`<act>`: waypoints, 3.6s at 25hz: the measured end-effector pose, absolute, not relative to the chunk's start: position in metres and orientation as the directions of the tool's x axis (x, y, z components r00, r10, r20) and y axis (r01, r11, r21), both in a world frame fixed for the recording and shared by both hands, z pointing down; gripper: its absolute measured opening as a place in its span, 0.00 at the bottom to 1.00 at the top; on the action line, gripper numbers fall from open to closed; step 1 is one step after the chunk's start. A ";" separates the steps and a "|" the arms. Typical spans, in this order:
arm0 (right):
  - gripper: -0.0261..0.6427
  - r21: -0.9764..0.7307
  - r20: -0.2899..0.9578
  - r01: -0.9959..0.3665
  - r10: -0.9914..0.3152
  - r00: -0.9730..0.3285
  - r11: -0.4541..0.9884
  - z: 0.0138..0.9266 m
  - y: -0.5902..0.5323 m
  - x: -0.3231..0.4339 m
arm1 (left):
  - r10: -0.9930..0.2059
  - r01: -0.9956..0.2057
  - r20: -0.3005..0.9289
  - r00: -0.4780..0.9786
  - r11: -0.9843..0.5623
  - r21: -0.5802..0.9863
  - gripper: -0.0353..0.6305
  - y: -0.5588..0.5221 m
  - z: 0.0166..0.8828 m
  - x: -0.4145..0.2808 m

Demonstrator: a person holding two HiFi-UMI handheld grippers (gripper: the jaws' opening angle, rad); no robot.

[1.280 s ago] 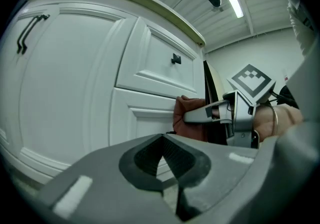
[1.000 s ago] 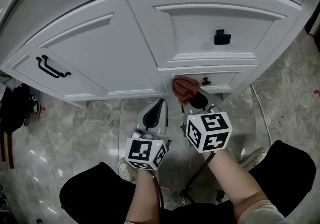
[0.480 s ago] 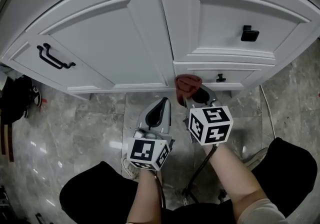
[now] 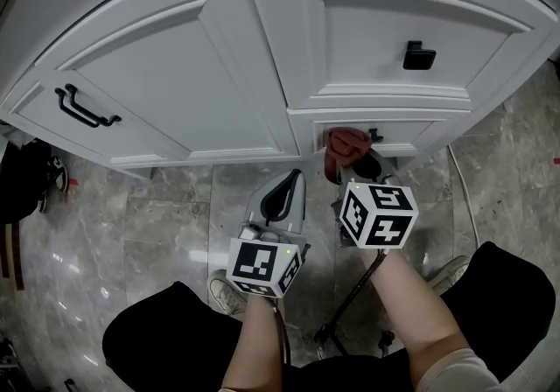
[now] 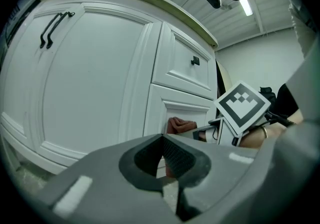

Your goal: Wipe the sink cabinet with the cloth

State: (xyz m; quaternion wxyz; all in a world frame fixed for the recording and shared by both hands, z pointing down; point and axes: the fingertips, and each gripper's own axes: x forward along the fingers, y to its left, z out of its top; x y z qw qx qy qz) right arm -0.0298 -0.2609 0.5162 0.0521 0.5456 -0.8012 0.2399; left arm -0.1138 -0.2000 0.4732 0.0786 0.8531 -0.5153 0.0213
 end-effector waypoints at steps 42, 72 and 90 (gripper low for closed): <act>0.16 -0.351 0.322 -0.920 -0.901 -0.291 0.172 0.490 -0.260 0.122 | -0.777 -0.780 0.088 0.624 -0.611 0.134 0.05 -0.218 0.458 0.016; 0.16 -0.389 0.419 -0.890 -0.815 -0.401 0.238 0.561 -0.235 0.016 | -0.837 -0.852 0.165 0.522 -0.505 0.139 0.05 -0.204 0.501 -0.067; 0.16 -0.362 0.365 -0.868 -0.806 -0.466 0.339 0.563 -0.257 -0.070 | -0.874 -0.892 0.184 0.450 -0.428 0.146 0.05 -0.199 0.509 -0.130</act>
